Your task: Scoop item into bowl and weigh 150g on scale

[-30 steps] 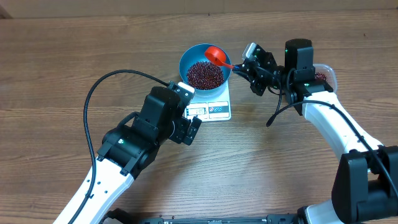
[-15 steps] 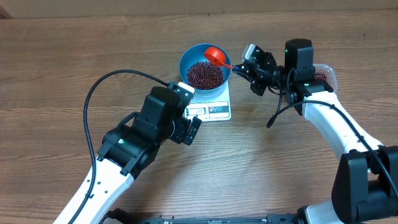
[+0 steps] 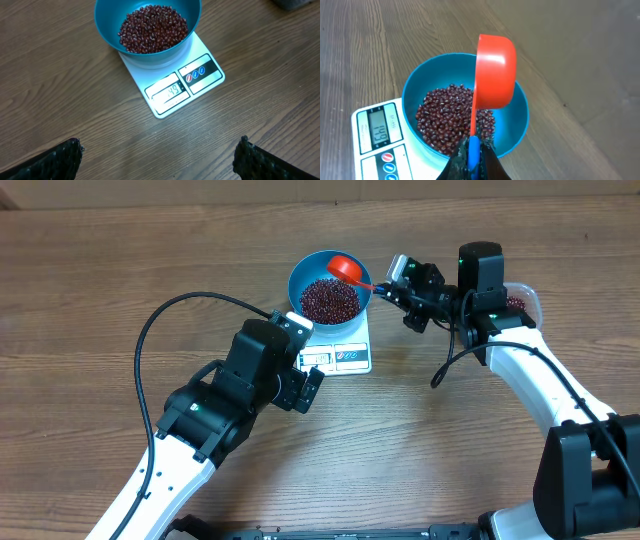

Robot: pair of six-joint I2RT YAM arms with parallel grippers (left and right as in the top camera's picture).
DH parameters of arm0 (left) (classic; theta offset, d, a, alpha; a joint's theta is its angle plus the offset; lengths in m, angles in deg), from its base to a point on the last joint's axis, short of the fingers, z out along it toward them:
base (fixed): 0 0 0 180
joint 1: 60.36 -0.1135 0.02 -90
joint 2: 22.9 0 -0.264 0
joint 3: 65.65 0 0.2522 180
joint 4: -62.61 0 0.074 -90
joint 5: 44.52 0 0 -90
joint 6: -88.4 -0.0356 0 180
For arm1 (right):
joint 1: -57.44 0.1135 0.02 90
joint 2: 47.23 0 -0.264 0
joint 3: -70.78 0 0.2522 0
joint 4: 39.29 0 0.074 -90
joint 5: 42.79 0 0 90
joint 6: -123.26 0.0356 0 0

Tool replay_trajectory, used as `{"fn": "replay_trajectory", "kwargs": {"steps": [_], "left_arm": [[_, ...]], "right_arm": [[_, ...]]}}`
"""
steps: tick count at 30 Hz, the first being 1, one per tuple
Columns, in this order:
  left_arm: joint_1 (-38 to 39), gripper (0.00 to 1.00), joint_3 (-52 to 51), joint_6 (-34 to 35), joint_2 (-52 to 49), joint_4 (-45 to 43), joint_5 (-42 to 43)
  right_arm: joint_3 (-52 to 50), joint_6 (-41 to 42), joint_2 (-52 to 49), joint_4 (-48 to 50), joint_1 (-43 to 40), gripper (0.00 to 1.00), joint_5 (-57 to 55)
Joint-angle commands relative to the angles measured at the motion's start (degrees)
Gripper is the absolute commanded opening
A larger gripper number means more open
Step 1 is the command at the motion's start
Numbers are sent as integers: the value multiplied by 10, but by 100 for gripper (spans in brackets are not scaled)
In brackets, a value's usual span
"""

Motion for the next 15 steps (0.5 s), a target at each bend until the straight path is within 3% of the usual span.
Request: {"fn": "replay_trajectory", "kwargs": {"steps": [1, 12, 15], "left_arm": [[4, 100, -3, 4, -3, -1, -3], [4, 100, -3, 4, -3, -1, -3], [4, 100, -3, 4, -3, -1, -3]], "right_arm": [[0, -38, -5, 4, 3, 4, 6], [1, -37, -3, -2, 3, 4, 6], [7, 9, 6, -2, 2, 4, 6]]}}
